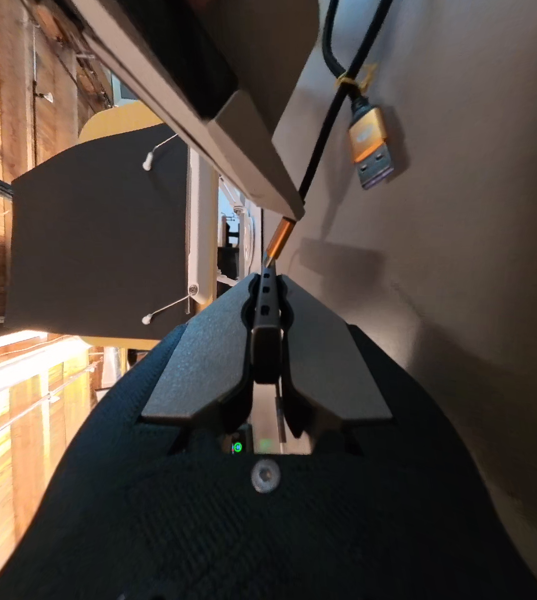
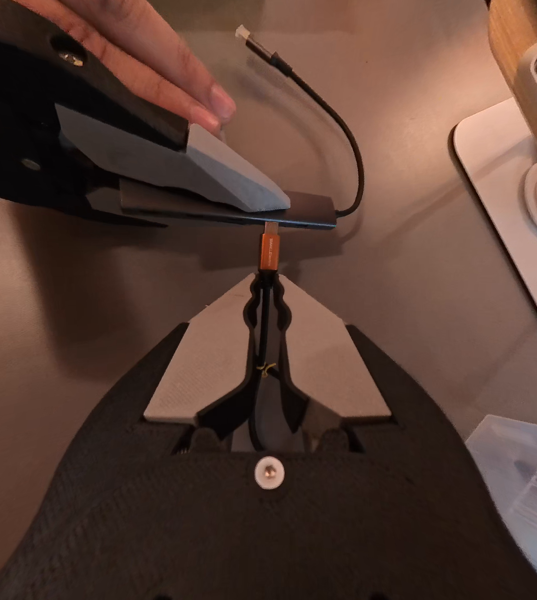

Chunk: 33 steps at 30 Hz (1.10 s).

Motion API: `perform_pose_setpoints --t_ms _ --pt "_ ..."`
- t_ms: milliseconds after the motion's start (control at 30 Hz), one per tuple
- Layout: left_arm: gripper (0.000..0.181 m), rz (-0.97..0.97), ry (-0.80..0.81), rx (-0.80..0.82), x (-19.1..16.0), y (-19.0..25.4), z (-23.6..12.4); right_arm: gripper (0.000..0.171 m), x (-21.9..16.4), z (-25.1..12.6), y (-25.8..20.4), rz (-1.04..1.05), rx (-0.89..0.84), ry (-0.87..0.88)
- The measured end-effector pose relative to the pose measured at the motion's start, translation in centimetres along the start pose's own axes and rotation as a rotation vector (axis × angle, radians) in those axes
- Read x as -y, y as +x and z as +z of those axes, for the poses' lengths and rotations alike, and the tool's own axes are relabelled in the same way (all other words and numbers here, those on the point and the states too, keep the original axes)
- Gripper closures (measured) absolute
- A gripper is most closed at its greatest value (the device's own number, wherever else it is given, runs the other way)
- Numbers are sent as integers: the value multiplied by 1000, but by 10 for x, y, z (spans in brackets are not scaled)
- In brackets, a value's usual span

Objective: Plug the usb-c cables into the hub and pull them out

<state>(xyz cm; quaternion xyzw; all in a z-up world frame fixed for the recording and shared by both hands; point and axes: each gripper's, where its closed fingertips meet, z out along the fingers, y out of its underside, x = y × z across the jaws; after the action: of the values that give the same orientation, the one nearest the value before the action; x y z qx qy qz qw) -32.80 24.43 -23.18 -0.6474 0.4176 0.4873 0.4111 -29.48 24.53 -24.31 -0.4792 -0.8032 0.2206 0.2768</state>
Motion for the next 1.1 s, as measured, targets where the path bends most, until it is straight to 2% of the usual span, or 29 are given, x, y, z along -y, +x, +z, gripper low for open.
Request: perform_pose_setpoints --t_ms 433,1100 --pt "173 9 49 -30 8 4 -5 167 -1 -9 -7 153 213 68" --pt "175 -52 13 -108 12 14 -8 167 -1 -10 -12 111 227 105"
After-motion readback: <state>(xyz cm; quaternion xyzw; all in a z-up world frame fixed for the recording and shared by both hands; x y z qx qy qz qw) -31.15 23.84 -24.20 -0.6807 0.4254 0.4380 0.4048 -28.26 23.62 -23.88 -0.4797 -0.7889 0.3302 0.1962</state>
